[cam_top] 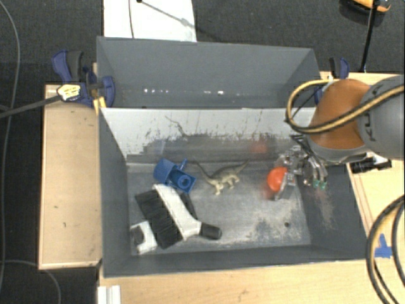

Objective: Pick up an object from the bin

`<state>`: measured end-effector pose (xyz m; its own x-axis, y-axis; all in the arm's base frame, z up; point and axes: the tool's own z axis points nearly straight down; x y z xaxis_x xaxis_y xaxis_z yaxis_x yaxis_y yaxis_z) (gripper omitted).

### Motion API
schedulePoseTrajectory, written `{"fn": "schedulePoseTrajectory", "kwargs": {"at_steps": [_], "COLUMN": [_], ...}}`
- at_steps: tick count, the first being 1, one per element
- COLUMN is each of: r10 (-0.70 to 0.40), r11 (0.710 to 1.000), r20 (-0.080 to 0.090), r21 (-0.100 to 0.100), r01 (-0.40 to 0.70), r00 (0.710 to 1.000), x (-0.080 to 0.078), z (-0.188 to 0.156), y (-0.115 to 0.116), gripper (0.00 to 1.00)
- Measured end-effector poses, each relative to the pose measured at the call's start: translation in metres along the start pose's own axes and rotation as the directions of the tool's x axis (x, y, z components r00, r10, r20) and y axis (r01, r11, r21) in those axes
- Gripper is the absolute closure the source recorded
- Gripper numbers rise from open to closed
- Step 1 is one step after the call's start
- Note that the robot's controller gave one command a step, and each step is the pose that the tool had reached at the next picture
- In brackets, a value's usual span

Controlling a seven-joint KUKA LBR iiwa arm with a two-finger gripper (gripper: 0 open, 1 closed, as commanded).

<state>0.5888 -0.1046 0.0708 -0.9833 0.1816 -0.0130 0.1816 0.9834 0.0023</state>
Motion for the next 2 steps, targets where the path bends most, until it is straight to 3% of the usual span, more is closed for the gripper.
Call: {"fn": "schedulePoseTrajectory", "kwargs": {"at_steps": [2], "r10": [-0.001], "r11": [1.000], "r20": [0.001], "r21": [0.000], "r01": [0.001], "r00": [1.000], "x": [0.0002], "z": [-0.0016], "y": [-0.0002], "gripper": [1.00]}}
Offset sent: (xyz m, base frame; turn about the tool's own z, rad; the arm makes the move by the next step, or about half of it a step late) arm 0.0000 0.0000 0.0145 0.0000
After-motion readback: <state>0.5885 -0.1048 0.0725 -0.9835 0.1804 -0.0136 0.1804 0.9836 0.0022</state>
